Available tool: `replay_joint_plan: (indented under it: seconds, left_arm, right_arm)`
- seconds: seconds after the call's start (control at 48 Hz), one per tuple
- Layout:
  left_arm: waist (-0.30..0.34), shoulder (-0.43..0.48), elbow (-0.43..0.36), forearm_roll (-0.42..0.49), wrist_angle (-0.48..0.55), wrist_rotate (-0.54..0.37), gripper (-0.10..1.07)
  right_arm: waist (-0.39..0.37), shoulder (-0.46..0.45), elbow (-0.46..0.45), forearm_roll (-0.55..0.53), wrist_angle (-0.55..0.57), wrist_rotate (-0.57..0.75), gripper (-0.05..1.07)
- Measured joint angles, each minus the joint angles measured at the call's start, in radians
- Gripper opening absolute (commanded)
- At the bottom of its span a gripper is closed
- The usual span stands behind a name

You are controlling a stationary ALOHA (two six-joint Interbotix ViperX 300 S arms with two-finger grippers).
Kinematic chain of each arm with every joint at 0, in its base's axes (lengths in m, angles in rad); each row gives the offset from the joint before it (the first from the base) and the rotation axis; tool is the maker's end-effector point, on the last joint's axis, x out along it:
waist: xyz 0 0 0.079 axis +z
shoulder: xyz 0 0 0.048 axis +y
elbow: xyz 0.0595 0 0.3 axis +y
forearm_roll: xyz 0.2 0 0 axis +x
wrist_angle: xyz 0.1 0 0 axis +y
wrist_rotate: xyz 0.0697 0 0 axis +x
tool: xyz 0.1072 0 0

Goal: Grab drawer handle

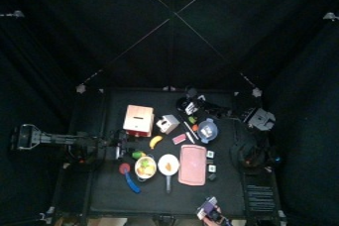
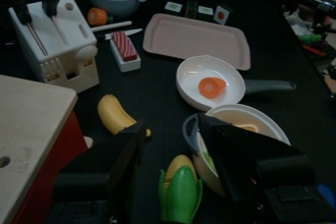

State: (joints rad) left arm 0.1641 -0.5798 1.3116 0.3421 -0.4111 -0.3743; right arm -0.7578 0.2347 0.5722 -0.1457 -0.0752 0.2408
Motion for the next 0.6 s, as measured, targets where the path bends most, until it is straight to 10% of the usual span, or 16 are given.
replay_joint_plan:
  seconds: [0.604]
  left_arm:
    - [0.000,-0.002,0.003,-0.074,0.000,-0.002,0.84]
  right_arm:
    - [0.080,-0.233,0.000,-0.018,0.118,0.000,0.81]
